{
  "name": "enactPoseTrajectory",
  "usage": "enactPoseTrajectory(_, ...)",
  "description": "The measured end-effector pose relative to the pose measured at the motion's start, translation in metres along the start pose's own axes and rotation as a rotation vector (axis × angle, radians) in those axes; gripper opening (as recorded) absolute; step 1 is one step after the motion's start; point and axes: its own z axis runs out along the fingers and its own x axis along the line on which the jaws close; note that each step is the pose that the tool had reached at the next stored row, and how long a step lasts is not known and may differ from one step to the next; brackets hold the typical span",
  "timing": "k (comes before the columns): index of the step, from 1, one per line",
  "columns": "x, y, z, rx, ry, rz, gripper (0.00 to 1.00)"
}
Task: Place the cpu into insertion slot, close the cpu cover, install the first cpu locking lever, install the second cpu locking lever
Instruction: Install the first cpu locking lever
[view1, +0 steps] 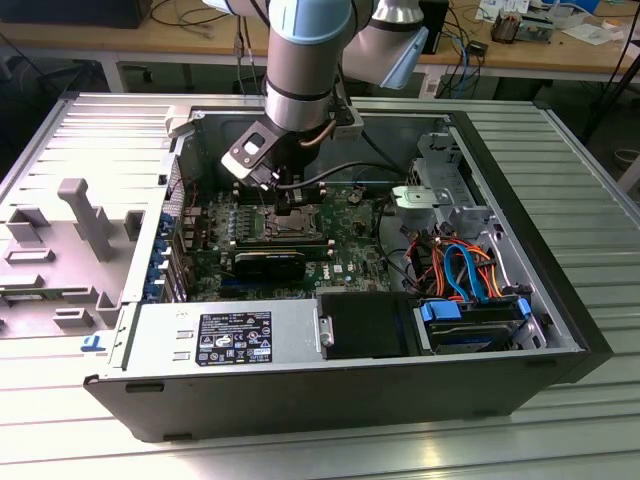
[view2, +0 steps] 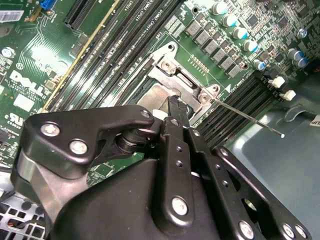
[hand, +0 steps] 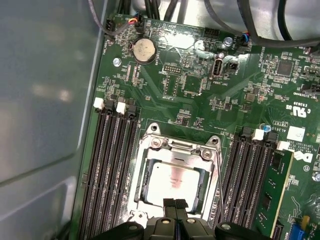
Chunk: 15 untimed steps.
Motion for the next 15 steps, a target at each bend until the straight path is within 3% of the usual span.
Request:
enactPoseTrajectory(7,0.0000,0.0000,0.0000,0.0042,-0.0041,-0.054,0.11)
enactPoseTrajectory(11,0.0000,0.0000,0.0000,0.0114,-0.0111,-0.146,0.11)
enactPoseTrajectory(15,0.0000,0.0000,0.0000,0.0148,-0.0145,-0.191,0.11)
